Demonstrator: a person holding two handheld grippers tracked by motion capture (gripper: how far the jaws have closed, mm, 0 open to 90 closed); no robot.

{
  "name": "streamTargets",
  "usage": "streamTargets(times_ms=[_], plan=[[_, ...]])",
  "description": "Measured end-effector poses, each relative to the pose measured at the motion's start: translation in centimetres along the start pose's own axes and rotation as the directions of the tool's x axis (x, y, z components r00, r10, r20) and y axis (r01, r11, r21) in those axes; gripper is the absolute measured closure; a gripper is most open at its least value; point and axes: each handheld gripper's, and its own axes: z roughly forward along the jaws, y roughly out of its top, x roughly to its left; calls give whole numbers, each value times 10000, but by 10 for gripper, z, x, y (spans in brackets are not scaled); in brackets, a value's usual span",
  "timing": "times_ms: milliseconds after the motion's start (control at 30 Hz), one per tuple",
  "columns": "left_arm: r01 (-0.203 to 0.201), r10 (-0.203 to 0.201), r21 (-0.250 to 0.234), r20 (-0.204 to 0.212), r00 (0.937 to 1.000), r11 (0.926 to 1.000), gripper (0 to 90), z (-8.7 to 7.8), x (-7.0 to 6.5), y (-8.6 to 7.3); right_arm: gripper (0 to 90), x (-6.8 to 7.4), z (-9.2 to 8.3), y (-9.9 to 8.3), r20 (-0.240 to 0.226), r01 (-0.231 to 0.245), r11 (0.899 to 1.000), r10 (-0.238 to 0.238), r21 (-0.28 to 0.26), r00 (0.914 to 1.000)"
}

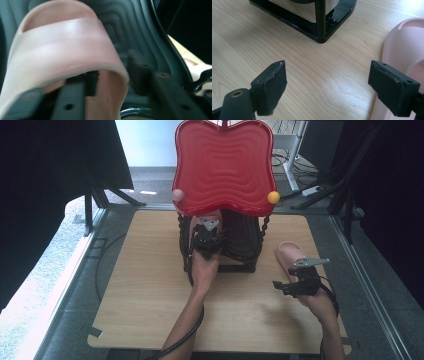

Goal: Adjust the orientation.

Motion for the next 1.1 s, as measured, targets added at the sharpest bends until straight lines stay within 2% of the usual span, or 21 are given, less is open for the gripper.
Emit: streamTargets(times_ms=[33,67,167,233,367,400,433,467,500,567,600,633,667,700,767,800,867,900,1033,1067,1100], plan=[[0,0,0,0,10000,10000,506,0,0,0,150,0,0,0,0,0,10000,0,0,10000],[-165,163,51,273,9995,9999,478,-3,0,-1,150,0,0,0,19,6,10000,-6,5,10000],[-300,293,104,565,9980,9995,401,-7,0,-2,150,0,0,0,13,10,10000,-10,-1,10000],[-695,663,262,1101,9917,9972,368,-18,3,-5,150,0,0,0,19,39,10000,-39,-16,10000],[-1279,1213,335,1535,9807,9912,352,-36,7,-12,150,0,0,0,22,36,10000,-36,-6,10000],[-1467,1400,302,1627,9767,9887,366,-40,8,-14,150,1,0,0,36,35,10000,-35,4,10000],[-1534,1468,290,1631,9756,9877,383,-45,9,-16,150,1,0,0,24,47,10000,-47,2,10000],[-1748,1671,295,1737,9705,9842,415,-50,10,-18,150,1,0,0,11,37,10000,-37,7,10000],[-1748,1671,295,1737,9705,9842,448,-50,10,-18,150,1,0,0,18,45,10000,-45,1,10000],[-1961,1849,383,1980,9626,9798,502,-58,13,-23,150,1,0,0,19,29,10000,-29,1,10000],[-2369,2207,490,2225,9496,9703,550,-65,16,-29,150,1,0,0,18,34,10000,-34,12,10000],[-2369,2207,490,2225,9496,9703,564,-65,16,-29,150,1,0,0,18,34,10000,-34,12,10000],[-2518,2334,593,2199,9472,9660,592,-68,16,-32,150,2,1,0,44,57,10000,-57,17,10000],[-2720,2494,680,2356,9393,9599,618,-74,18,-39,150,2,1,0,22,68,10000,-68,30,10000],[-2751,2500,752,2425,9374,9585,652,-76,19,-43,150,2,2,1,6,76,10000,-76,51,10000],[-2839,2548,839,2553,9327,9552,675,-81,21,-50,150,3,2,1,-12,121,9999,-121,58,9999],[-2799,2494,870,2599,9329,9561,714,-83,22,-53,150,4,3,1,-29,134,9999,-134,75,9999],[-2819,2480,938,2711,9301,9548,735,-87,23,-60,150,4,3,1,-35,142,9999,-142,80,9999],[-2768,2372,1035,2905,9270,9553,819,-92,22,-71,151,5,4,1,-26,168,9998,-168,110,9999],[-2793,2384,1070,2918,9263,9542,819,-94,21,-76,151,5,4,1,-16,168,9998,-168,121,9999],[-2850,2420,1124,2947,9244,9519,863,-96,19,-82,151,5,4,1,-17,184,9998,-184,118,9998]])
